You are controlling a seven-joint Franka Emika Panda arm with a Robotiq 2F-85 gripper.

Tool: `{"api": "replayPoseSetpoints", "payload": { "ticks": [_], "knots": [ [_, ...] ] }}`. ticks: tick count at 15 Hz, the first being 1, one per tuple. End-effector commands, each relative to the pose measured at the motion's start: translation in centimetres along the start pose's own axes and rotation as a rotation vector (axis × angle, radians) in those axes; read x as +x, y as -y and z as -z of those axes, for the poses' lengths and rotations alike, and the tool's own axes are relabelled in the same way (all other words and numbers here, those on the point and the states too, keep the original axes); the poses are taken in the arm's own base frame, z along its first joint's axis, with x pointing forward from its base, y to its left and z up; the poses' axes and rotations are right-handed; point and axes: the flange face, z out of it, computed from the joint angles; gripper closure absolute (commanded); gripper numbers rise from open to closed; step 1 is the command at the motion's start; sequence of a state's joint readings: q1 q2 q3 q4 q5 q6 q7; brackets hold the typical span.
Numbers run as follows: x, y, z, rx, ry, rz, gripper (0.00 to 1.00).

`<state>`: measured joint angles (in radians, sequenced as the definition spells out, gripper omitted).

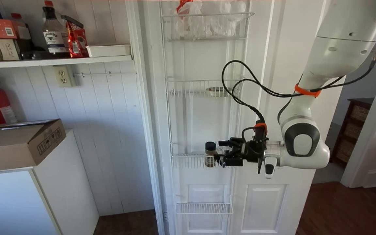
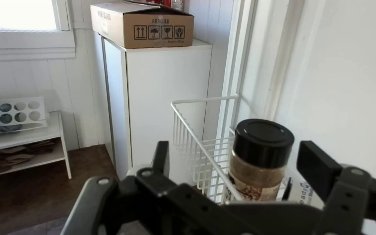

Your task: Move the spice bottle to the rack above it

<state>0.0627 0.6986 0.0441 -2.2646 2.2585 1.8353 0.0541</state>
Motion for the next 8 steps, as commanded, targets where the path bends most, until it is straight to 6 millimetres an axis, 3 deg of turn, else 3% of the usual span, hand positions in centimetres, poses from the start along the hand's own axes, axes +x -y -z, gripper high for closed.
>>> {"api": "replayPoseSetpoints", "payload": {
  "ticks": [1,8],
  "knots": [
    [0.9,-0.4,-1.7,0.052,0.03,-0.003,0.0],
    [1.1,0.2,-2.8,0.181,0.096,-0.025,0.0]
  ]
}}
